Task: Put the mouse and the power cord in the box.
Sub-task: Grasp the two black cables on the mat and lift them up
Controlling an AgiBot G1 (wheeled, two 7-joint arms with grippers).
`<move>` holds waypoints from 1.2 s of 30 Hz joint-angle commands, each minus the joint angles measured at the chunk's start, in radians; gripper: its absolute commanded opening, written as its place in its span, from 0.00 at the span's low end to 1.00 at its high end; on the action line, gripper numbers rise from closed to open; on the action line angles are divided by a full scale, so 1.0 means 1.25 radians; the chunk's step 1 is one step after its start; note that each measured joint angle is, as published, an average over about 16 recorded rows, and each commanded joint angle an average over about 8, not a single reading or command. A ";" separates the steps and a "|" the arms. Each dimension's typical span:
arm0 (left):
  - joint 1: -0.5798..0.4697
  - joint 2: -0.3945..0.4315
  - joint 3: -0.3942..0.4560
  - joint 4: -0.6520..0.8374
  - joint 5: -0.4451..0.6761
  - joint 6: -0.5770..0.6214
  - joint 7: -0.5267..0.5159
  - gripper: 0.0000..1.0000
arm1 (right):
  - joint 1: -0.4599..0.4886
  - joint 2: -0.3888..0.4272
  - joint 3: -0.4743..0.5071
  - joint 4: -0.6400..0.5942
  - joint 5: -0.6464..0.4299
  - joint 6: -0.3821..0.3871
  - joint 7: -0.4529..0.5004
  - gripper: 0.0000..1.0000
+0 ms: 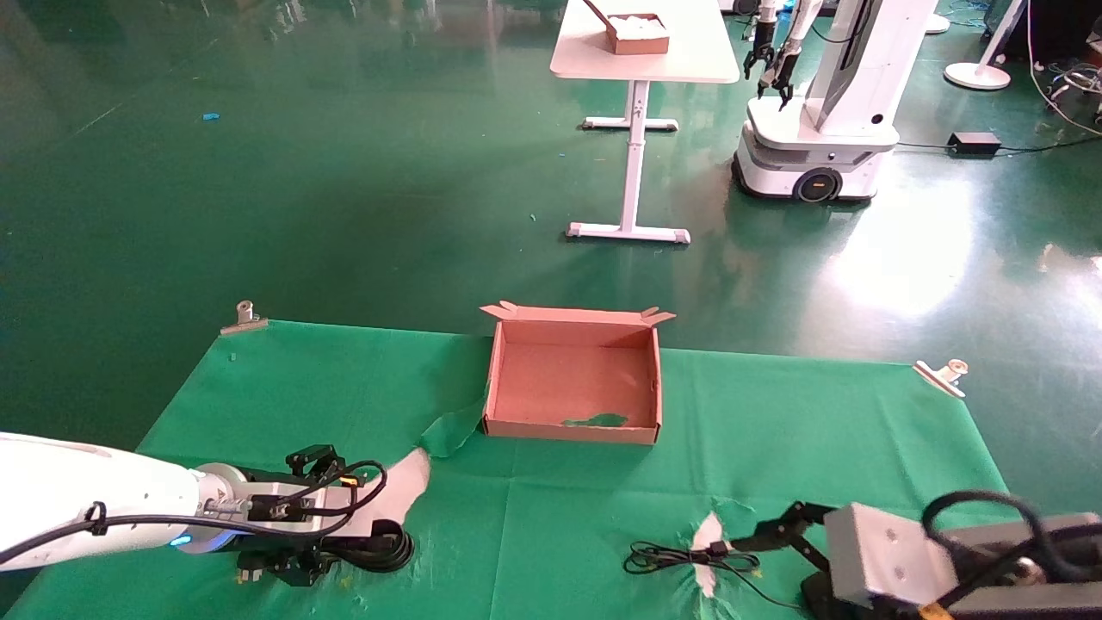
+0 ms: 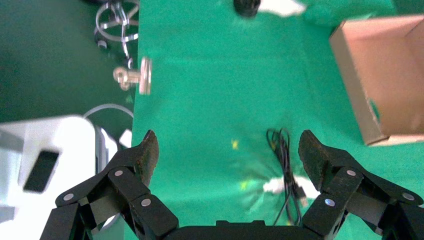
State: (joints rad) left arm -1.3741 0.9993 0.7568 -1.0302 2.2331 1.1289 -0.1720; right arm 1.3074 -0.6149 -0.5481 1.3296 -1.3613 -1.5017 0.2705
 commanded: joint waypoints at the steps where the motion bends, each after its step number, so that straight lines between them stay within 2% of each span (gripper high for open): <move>1: -0.001 0.001 0.000 0.006 -0.003 -0.002 0.006 1.00 | 0.006 -0.003 -0.009 0.002 -0.016 -0.004 0.001 1.00; 6: -0.003 0.002 -0.001 0.011 -0.005 -0.003 0.010 1.00 | 0.056 -0.075 -0.067 -0.040 -0.151 0.000 -0.029 1.00; 12: -0.004 0.003 -0.001 0.014 -0.006 -0.003 0.012 1.00 | 0.119 -0.203 -0.135 -0.181 -0.295 0.030 -0.097 1.00; 22: -0.004 0.003 -0.001 0.015 -0.007 -0.003 0.013 1.00 | 0.190 -0.382 -0.197 -0.456 -0.407 0.110 -0.203 1.00; 23: -0.004 0.003 -0.001 0.015 -0.007 -0.003 0.013 0.93 | 0.195 -0.396 -0.200 -0.480 -0.412 0.119 -0.212 1.00; 25: -0.004 0.003 -0.001 0.015 -0.007 -0.003 0.013 0.68 | 0.205 -0.420 -0.203 -0.524 -0.419 0.133 -0.226 0.99; 26: -0.004 0.003 -0.001 0.015 -0.007 -0.003 0.013 0.56 | 0.209 -0.429 -0.205 -0.542 -0.421 0.139 -0.232 0.91; 30: -0.004 0.003 -0.001 0.016 -0.007 -0.004 0.014 0.06 | 0.225 -0.462 -0.210 -0.608 -0.432 0.157 -0.252 0.41; 31: -0.004 0.003 -0.001 0.016 -0.007 -0.004 0.014 0.00 | 0.227 -0.466 -0.210 -0.617 -0.434 0.160 -0.255 0.29; 33: -0.004 0.003 -0.001 0.016 -0.007 -0.004 0.014 0.00 | 0.231 -0.472 -0.212 -0.629 -0.436 0.163 -0.258 0.05; 34: -0.004 0.003 -0.001 0.016 -0.007 -0.004 0.014 0.00 | 0.232 -0.475 -0.212 -0.634 -0.437 0.164 -0.260 0.00; 36: -0.004 0.003 -0.001 0.016 -0.007 -0.004 0.014 0.00 | 0.232 -0.474 -0.212 -0.633 -0.436 0.164 -0.259 0.00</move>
State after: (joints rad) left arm -1.3792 1.0030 0.7558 -1.0099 2.2244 1.1236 -0.1550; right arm 1.5938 -1.2002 -0.8111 0.5520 -1.9035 -1.3005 -0.0498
